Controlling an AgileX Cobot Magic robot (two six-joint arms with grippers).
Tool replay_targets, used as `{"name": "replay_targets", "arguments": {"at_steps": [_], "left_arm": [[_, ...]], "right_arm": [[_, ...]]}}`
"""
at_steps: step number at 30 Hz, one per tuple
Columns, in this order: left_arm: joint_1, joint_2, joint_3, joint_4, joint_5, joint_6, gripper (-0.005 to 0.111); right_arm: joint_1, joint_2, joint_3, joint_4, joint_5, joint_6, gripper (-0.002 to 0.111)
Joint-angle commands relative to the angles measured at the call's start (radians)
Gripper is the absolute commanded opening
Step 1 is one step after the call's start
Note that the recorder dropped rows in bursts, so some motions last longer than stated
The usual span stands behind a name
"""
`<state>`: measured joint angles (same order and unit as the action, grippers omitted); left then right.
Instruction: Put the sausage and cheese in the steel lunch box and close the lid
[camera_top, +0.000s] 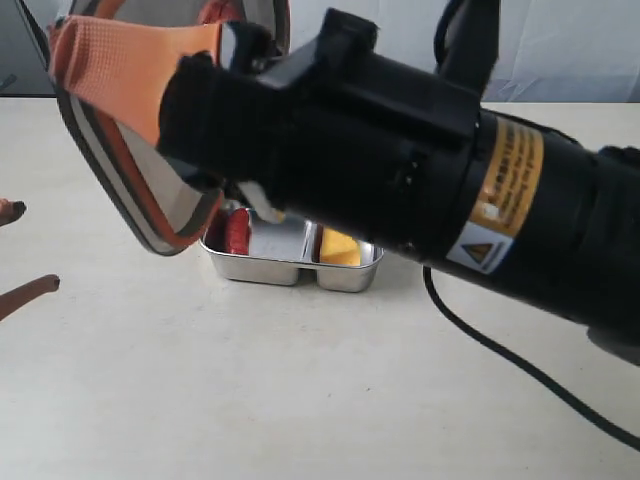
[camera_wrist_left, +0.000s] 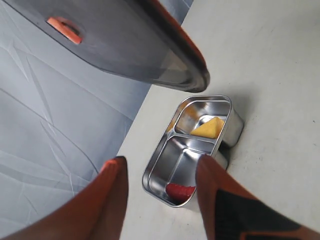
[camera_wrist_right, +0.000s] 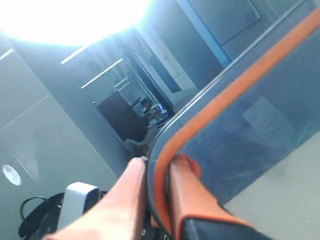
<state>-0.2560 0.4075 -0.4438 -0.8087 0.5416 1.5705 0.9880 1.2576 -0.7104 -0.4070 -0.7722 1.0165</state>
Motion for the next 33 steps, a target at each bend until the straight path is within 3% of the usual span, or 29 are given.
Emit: {"name": "replay_targets", "arguments": {"at_steps": [1,8,13,22,33], "left_arm": [[-0.005,-0.005,0.007,-0.011,-0.012,-0.008,0.042],[-0.005,-0.005,0.007,-0.011,-0.017,-0.008,0.042],[-0.005,-0.005,0.007,-0.017,-0.096,-0.008,0.042],[-0.005,-0.005,0.007,-0.507,0.113,-0.117,0.042],[-0.005,0.000,0.007,-0.615,0.122,-0.158,0.042]], "right_arm": [[0.000,-0.008,0.068,0.023,-0.123,-0.003,-0.001],[0.000,-0.008,0.098,-0.015,-0.223,0.050,-0.001],[0.000,-0.008,0.098,-0.053,-0.292,0.139,-0.001],[0.000,-0.008,0.098,-0.034,-0.367,0.162,-0.001],[0.000,-0.008,0.098,-0.010,-0.367,0.162,-0.001]]}}
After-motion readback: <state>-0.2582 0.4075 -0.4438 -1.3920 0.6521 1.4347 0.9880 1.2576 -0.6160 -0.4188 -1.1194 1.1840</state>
